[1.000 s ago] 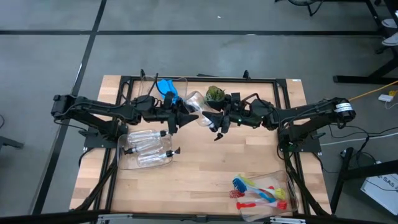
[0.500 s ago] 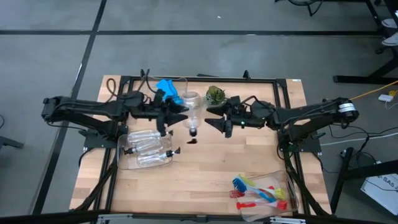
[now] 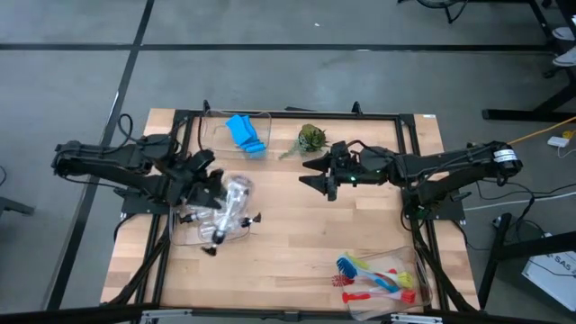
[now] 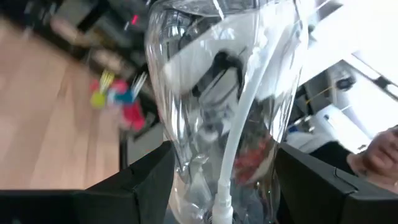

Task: Pick & Place Kitchen Sink Supplies
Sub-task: Put the transparent soap dispenser into the middle transparent bin

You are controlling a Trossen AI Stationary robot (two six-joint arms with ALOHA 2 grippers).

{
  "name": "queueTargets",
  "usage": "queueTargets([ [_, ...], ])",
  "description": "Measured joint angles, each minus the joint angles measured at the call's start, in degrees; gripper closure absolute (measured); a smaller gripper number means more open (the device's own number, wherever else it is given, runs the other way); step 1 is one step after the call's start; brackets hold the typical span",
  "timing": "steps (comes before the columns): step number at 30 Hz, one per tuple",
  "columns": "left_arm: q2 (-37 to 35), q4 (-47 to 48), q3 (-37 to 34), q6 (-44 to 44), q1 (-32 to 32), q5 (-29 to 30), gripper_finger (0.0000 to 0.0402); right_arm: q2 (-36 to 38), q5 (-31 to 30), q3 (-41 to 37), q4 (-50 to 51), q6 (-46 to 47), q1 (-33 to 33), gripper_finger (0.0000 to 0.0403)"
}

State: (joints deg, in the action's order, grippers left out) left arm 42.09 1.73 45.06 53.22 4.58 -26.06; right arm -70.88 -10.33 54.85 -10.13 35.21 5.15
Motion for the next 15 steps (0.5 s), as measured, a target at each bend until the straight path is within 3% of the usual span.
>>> queueTargets([
  [9, -3.24, 29.58, 0.00, -2.87, 3.25, 0.46, 0.0153, 0.03, 0.01, 0.00, 5.54, 0.84, 0.00, 0.0062],
  [15, -2.61, 41.80, 0.00, -8.92, 3.04, 1.55, 0.0153, 0.01, -0.28, 0.00, 5.59, 0.84, -0.02, 0.0062],
])
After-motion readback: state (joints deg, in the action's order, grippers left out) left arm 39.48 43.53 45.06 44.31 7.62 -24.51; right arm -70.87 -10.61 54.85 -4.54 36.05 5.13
